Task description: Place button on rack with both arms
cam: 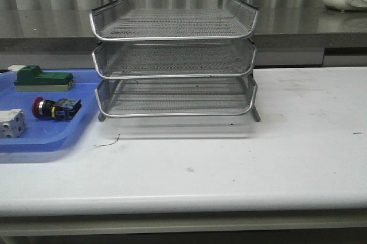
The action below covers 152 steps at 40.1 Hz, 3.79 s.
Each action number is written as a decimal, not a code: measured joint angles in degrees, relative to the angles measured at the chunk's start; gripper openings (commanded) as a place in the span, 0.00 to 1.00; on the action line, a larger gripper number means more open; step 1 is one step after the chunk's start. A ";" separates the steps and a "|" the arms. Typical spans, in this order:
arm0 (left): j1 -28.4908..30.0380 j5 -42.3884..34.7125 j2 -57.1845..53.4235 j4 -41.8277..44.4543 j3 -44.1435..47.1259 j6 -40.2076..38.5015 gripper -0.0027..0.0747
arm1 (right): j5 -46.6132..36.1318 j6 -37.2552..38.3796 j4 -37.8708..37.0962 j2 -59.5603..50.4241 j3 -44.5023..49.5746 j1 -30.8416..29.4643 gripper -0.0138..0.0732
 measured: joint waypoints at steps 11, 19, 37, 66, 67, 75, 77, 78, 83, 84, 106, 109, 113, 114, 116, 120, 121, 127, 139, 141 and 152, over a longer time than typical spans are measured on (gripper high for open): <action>0.00 0.00 0.00 0.00 0.00 0.00 0.01 | 0.00 0.00 0.00 0.00 0.00 0.00 0.09; 0.00 0.00 0.00 0.00 0.00 0.00 0.01 | 0.00 0.00 0.00 0.00 0.00 0.00 0.09; 0.00 0.00 0.00 0.00 0.00 0.00 0.01 | 0.00 0.00 0.00 0.00 0.00 0.00 0.09; 0.00 -16.51 0.00 0.09 -0.59 0.00 0.01 | -7.38 0.00 0.00 0.00 -3.66 0.00 0.09; 0.00 -16.50 0.00 0.09 -1.19 0.00 0.01 | -7.25 0.00 0.00 0.00 -4.71 0.00 0.09; 0.00 -9.46 3.19 0.09 -12.19 0.00 0.01 | 1.24 0.00 0.00 2.07 -18.25 0.00 0.09; 0.00 -6.27 5.97 0.09 -15.40 0.00 0.01 | 4.06 0.00 0.00 4.43 -21.33 0.00 0.09; 0.00 -4.41 7.34 0.09 -17.12 0.00 0.01 | 5.57 0.00 0.00 6.06 -22.52 0.00 0.09; 0.00 2.19 17.11 0.09 -23.67 0.00 0.01 | 10.58 0.00 0.00 14.92 -28.60 0.00 0.09; 0.00 3.03 18.62 0.09 -24.42 0.11 0.01 | 11.11 0.00 0.00 16.34 -29.24 0.00 0.09; 0.00 5.73 28.08 0.22 -27.84 0.19 0.68 | 11.75 0.00 0.00 24.82 -31.30 0.00 0.66; 0.00 5.73 28.08 0.22 -27.84 0.19 0.82 | 11.89 0.00 0.00 24.82 -31.30 0.00 0.78; 0.00 5.77 28.08 0.22 -27.84 0.19 0.88 | 11.93 0.00 0.00 24.82 -31.30 0.00 0.84; 0.00 5.77 28.08 0.22 -27.84 0.19 0.88 | 11.93 0.00 0.00 24.82 -31.30 0.00 0.84; 0.00 5.77 28.08 0.22 -27.84 0.19 0.87 | 11.93 0.00 0.00 24.82 -31.30 0.00 0.84; 0.00 5.77 28.08 0.22 -27.84 0.19 0.85 | 11.93 0.00 0.00 24.82 -31.30 0.00 0.84; 0.00 5.77 28.08 0.22 -27.84 0.19 0.84 | 11.93 0.00 0.00 24.82 -31.30 0.00 0.84; 0.00 5.77 28.08 0.22 -27.84 0.19 0.81 | 11.93 0.00 1.95 26.24 -31.30 0.00 0.84; 0.00 5.86 28.08 0.22 -27.84 0.19 0.75 | 10.84 0.00 13.23 43.14 -33.12 0.00 0.83; 0.00 5.86 28.08 0.22 -27.84 0.19 0.74 | 9.47 0.00 15.15 47.08 -33.67 0.00 0.83; 0.00 5.86 28.08 0.22 -27.84 0.19 0.74 | 4.97 -0.97 23.99 64.63 -37.48 1.25 0.75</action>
